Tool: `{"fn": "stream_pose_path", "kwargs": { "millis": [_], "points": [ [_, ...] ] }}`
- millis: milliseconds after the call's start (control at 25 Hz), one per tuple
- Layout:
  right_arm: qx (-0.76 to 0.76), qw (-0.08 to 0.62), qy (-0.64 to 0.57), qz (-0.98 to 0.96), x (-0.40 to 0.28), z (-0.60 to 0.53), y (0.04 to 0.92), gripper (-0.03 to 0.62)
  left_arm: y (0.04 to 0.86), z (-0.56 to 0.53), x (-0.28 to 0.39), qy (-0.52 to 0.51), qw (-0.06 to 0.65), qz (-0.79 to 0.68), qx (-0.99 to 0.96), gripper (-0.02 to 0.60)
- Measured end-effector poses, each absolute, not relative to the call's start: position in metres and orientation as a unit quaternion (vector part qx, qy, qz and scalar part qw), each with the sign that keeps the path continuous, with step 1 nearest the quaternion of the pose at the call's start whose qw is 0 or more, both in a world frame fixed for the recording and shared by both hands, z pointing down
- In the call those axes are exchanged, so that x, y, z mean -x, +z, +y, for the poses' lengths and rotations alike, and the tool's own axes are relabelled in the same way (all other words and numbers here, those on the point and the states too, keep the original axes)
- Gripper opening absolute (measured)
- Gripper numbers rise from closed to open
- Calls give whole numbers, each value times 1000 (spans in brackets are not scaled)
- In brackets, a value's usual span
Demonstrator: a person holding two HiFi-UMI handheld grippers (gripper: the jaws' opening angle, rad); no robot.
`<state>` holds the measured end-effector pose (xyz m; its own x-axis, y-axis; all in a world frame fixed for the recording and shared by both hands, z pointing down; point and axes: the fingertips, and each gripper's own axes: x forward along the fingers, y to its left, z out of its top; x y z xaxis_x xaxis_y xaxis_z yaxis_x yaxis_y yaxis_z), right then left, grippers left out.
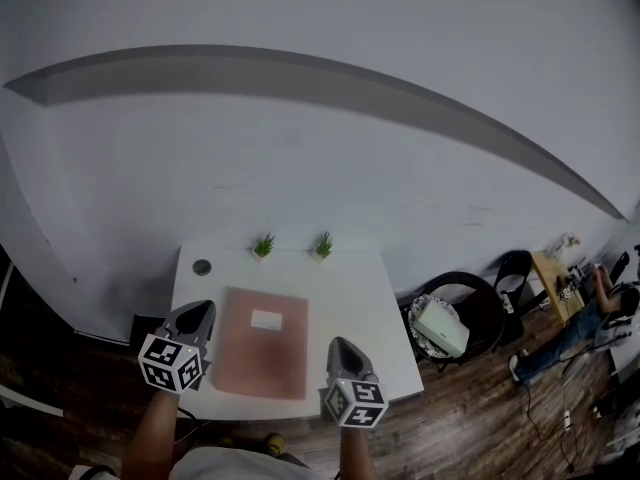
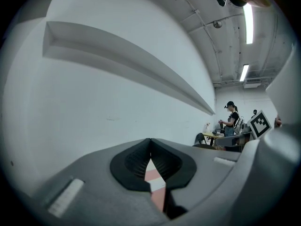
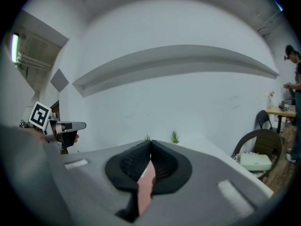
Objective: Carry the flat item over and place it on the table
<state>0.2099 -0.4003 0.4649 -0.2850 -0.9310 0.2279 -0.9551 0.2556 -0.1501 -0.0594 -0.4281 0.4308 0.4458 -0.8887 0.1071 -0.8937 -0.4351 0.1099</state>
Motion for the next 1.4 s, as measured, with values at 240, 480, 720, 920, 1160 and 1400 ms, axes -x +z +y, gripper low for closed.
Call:
{"fn": "stream_pose_path", "kwargs": {
  "millis": [240, 480, 720, 920, 1160, 1400],
  "points": [
    [-594, 28, 108, -797, -214, -408, 444, 3, 411, -432, 63, 9, 45, -530, -847, 6],
    [-590, 18, 85, -802, -215, -415, 429, 3, 396, -433, 64, 2, 19, -533, -846, 6],
    [-584, 19, 68, -809, -216, -419, 421, 3, 388, -436, 67, 15, -2, -530, -848, 6],
    [-586, 15, 67, -808, -218, -420, 418, 3, 384, -439, 67, 14, -8, -529, -848, 6],
    [-588, 14, 67, -806, -220, -420, 417, 3, 388, -439, 68, 13, -5, -530, -848, 6],
    [-591, 10, 68, -804, -220, -422, 417, 3, 384, -442, 74, 9, -11, -533, -846, 6]
  ]
}}
